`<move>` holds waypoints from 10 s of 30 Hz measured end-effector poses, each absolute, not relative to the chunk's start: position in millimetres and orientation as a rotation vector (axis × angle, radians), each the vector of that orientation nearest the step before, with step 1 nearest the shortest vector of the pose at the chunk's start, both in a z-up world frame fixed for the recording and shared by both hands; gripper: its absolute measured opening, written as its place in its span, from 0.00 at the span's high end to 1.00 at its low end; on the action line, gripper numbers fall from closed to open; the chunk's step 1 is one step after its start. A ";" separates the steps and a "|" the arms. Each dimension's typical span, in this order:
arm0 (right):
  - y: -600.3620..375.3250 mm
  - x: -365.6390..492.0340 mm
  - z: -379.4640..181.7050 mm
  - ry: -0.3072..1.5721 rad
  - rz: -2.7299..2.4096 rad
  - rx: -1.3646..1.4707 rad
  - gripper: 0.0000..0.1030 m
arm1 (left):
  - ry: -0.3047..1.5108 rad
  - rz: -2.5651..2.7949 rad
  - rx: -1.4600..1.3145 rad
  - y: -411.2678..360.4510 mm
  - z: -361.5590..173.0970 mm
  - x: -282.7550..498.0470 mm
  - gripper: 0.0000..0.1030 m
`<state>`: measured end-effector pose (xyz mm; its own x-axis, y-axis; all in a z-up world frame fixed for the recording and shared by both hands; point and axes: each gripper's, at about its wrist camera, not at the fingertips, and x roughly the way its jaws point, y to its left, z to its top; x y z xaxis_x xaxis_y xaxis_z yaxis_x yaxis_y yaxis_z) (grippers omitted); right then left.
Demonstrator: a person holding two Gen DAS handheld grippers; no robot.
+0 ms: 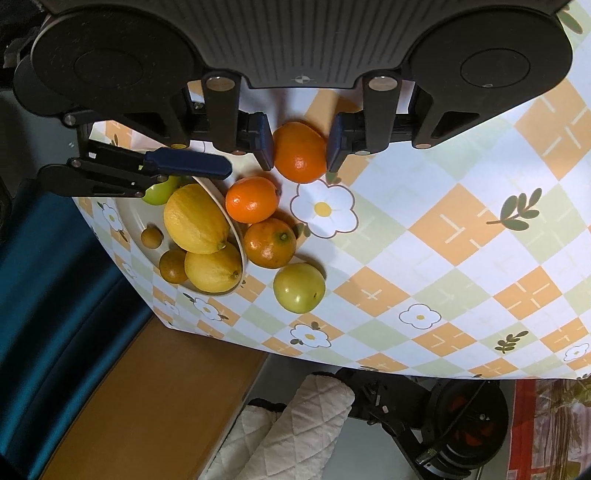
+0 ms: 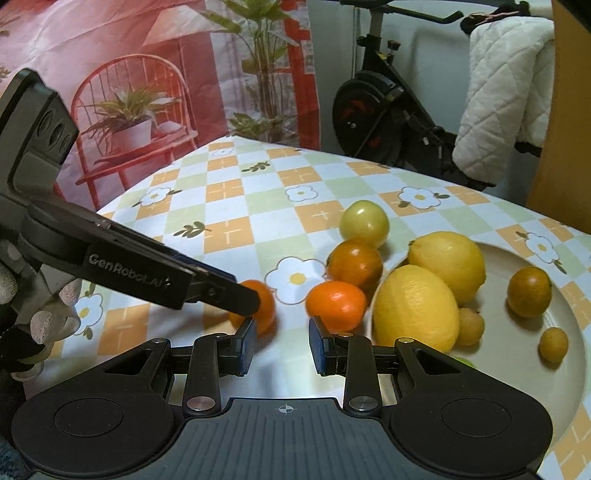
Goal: Organize fruits
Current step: 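Close the left gripper around the tangerine, then lift the tangerine and carry it over the plate, then lower the tangerine onto the plate and open the left gripper, then withdraw the left gripper and move it to the remaining orange fruit, then close the left gripper around the orange fruit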
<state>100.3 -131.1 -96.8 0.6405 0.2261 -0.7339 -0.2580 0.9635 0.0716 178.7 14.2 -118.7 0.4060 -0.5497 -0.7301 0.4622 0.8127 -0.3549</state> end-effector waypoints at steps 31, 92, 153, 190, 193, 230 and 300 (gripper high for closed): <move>-122.3 145.2 -100.2 0.851 0.254 -0.379 0.63 | 0.962 -0.624 -0.122 13.9 -118.1 182.8 0.65; -159.2 95.1 -104.7 0.801 0.205 0.036 0.67 | 0.884 -0.521 -0.093 7.5 -115.0 153.0 0.70; -261.3 55.8 -75.2 0.632 0.047 0.133 0.67 | 0.753 -0.690 0.111 -91.5 -67.0 145.7 0.63; -304.4 59.5 -101.3 0.675 -0.085 0.124 0.67 | 0.885 -0.722 0.193 -172.6 -99.2 189.8 0.63; -302.8 57.6 -97.9 0.668 -0.089 0.127 0.67 | 0.866 -0.728 0.160 -168.0 -94.6 190.1 0.62; -192.1 113.7 -63.1 0.683 0.136 -0.001 0.67 | 0.753 -0.580 0.001 -9.9 -61.4 215.6 0.63; -139.9 103.5 -105.1 0.847 0.187 0.006 0.60 | 0.899 -0.648 -0.087 11.5 -111.7 192.9 0.63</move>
<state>103.5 -139.9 -105.1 0.6468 0.1667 -0.7442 -0.1617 0.9836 0.0797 192.9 11.5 -111.7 0.4463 -0.5576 -0.6999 0.4874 0.8074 -0.3324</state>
